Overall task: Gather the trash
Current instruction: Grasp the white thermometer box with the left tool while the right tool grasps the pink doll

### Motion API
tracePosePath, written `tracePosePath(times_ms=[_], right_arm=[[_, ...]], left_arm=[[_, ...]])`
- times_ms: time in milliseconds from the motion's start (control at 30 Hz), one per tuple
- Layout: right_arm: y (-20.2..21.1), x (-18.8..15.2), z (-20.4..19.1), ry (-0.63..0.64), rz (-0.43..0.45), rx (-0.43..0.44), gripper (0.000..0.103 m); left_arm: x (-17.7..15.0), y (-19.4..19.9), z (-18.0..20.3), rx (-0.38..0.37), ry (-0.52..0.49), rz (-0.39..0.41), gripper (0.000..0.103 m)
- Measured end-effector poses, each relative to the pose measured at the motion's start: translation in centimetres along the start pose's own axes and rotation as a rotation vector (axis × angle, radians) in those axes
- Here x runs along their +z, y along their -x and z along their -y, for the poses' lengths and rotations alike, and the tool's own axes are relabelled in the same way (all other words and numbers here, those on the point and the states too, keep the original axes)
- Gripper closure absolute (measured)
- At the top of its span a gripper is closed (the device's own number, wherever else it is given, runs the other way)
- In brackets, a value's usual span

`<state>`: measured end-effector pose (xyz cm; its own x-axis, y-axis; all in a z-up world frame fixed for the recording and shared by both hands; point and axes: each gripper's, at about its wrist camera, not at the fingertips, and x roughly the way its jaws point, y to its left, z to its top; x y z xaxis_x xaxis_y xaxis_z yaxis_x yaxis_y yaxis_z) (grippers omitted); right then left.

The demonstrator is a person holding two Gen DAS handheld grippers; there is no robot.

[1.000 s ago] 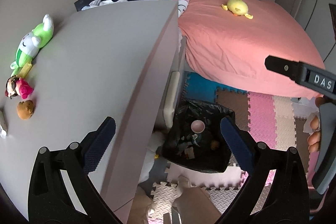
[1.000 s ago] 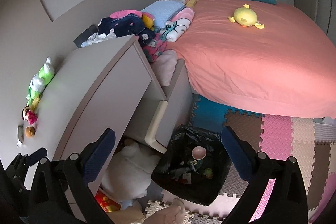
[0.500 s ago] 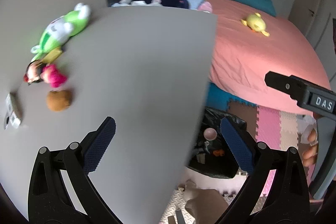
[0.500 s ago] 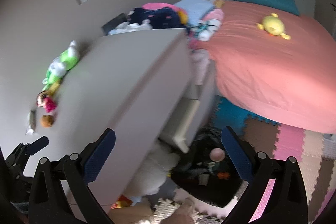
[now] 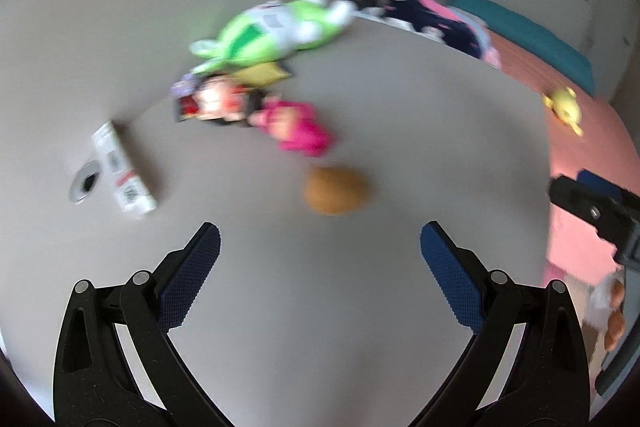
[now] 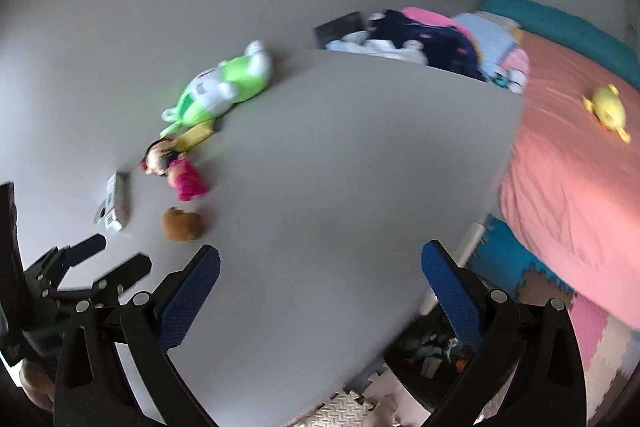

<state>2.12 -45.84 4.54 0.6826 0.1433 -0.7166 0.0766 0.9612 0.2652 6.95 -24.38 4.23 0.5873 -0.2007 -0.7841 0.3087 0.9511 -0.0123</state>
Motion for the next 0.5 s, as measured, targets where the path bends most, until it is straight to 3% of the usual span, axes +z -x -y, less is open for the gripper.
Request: tracePosePath(times_ms=[133, 500], right_arm=[[-2.7, 1.1, -3.3, 0.022, -0.073, 0.061, 0.003], [-9.1, 3.4, -12.3, 0.219, -0.123, 0.089, 0.003]], left_arm=[[0.6, -0.3, -5.0, 0.042, 0.097, -0.002, 0.006], [1.6, -1.9, -14.4, 0.146, 0.239, -0.037, 0.006]])
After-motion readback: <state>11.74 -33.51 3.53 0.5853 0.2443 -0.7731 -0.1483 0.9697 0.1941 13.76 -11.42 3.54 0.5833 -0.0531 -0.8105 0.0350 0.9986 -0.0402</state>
